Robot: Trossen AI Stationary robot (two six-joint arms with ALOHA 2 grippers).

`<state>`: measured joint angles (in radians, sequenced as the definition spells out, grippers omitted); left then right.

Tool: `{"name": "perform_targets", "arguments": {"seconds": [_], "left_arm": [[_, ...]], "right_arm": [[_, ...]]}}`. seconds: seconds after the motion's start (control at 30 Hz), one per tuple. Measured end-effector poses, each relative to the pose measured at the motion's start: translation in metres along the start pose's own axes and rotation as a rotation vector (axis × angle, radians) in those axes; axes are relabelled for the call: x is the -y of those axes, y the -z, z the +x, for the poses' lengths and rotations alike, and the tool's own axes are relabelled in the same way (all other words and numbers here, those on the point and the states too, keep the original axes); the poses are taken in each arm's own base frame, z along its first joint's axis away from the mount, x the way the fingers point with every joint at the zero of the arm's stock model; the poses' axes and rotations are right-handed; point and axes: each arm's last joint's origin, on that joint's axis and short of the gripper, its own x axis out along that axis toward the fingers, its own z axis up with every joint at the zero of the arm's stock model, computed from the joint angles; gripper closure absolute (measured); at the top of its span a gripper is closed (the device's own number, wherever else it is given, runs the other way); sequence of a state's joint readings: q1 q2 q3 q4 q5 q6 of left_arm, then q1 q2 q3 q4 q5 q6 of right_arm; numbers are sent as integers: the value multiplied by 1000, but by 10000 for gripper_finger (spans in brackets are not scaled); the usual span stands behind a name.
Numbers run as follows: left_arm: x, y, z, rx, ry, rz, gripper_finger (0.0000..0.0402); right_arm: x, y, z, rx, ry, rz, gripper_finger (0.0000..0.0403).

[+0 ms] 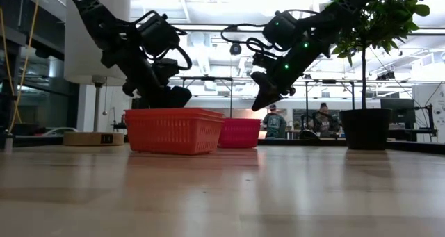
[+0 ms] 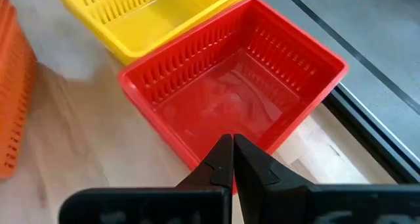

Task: Stack baskets by color
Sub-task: Adjust the stacked bins

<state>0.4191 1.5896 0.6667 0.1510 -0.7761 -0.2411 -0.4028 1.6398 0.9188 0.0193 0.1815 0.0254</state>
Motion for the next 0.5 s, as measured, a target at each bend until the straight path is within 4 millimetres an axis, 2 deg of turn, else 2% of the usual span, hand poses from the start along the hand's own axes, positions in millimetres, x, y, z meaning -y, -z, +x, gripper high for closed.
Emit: {"name": "perform_targets", "arguments": {"seconds": [0.1,0.23,0.37,0.5], "left_arm": [[0,-5,-1,12,4,7,402],[0,-15,-12,56,30,22,401],[-4,-30,-38,139,82,-3,401],[-7,-44,-73,233,212,-19,402]], "right_arm": [[4,2,0,-19,41,0,403],[11,9,1,-95,115,-2,403],[14,21,1,-166,166,22,403],[11,35,2,-187,123,60,403]]}}
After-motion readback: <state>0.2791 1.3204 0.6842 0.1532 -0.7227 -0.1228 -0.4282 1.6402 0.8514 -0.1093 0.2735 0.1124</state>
